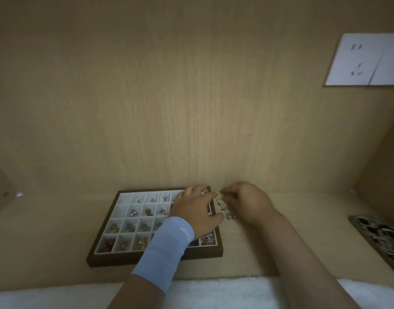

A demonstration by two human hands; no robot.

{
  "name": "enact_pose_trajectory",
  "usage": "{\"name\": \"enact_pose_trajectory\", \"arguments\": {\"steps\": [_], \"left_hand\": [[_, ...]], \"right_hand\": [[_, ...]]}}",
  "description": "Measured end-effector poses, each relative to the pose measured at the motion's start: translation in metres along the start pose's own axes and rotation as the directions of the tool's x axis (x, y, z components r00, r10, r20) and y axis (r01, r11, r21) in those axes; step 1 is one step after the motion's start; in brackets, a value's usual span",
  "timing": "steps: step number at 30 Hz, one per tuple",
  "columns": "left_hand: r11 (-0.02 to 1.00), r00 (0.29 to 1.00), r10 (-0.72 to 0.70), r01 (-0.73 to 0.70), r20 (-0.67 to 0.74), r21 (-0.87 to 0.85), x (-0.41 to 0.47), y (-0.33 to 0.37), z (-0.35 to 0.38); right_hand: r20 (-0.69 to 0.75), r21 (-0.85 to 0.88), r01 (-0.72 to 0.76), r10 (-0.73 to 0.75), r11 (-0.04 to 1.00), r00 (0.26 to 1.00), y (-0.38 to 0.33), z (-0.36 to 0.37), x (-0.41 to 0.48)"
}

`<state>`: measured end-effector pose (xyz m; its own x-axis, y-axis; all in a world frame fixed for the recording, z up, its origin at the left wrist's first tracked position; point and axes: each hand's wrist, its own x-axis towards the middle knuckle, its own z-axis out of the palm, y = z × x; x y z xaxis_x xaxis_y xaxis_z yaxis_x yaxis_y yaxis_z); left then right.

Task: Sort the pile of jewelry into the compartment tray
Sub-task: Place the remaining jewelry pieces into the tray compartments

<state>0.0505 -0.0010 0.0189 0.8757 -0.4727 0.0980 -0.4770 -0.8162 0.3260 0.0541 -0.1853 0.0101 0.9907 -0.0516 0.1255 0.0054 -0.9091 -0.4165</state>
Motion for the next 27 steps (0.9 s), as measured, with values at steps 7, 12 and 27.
{"name": "enact_pose_trajectory", "arguments": {"steps": [7,12,27], "left_hand": [[1.0,1.0,0.005,-0.005,-0.009,0.013,0.0,0.0,0.001],[1.0,0.999,0.011,-0.011,-0.051,-0.019,-0.001,0.0,0.002],[0.85,0.954,-0.098,-0.067,-0.282,-0.522,0.0,-0.004,-0.017]], "right_hand": [[-0.028,0.022,-0.011,0.012,1.0,1.0,0.001,0.0,0.004],[-0.014,-0.113,-0.004,0.003,0.994,1.0,-0.004,-0.001,0.005],[-0.005,0.497,0.111,-0.126,0.861,0.992,-0.028,-0.021,-0.002]]}}
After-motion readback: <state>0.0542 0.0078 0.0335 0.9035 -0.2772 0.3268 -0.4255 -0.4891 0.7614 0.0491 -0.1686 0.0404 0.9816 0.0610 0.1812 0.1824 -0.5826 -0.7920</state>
